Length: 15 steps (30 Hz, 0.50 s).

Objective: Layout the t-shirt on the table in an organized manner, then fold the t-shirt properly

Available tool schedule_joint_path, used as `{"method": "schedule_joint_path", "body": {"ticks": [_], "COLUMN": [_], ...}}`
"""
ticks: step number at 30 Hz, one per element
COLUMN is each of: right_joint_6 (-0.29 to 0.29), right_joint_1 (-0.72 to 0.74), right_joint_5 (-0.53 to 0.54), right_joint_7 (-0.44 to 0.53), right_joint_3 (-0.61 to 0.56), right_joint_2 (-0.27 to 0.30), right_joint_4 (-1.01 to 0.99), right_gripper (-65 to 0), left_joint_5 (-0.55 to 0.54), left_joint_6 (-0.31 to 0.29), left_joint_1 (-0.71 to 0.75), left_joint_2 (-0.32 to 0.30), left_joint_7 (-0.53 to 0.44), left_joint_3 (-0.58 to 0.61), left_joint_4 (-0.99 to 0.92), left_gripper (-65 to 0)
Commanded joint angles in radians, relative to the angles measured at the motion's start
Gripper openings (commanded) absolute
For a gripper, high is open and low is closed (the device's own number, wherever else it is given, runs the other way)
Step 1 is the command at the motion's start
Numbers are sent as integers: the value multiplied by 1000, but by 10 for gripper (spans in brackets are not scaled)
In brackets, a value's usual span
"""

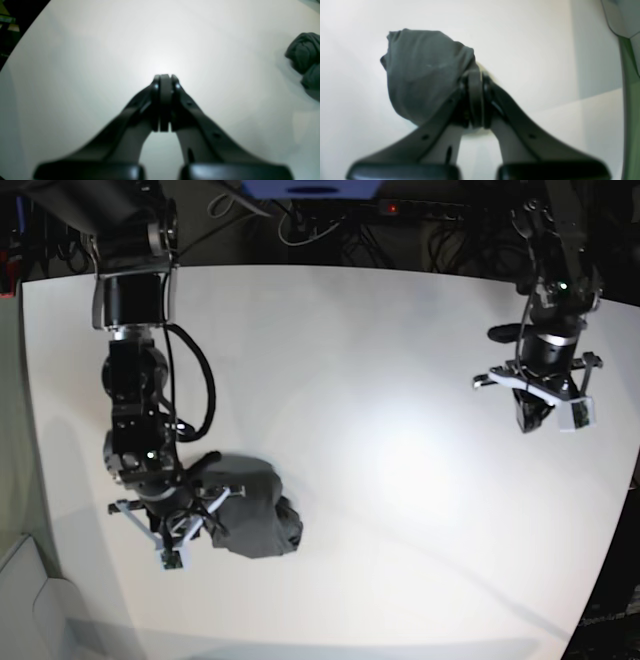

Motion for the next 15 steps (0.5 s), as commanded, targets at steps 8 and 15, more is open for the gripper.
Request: {"method": "schedule_joint_path", "body": {"ticks": [8, 15], "right_joint_6": [1, 416], "right_joint_1": [194, 163], "right_joint_5": [5, 5], "right_joint_7": [38, -5], "right_joint_3": [-4, -90], "right_joint_2": [-2, -42], "right_joint_4": [-325, -267], "right_gripper": [-650, -650], "left_joint_5": [-1, -3], "left_joint_6": [0, -2], "left_joint_1": [28, 34], "left_joint_2": [-8, -5], "left_joint_7": [-25, -25], "left_joint_3": [-2, -30], "left_joint_4": [27, 27], "left_gripper": [-648, -648]}}
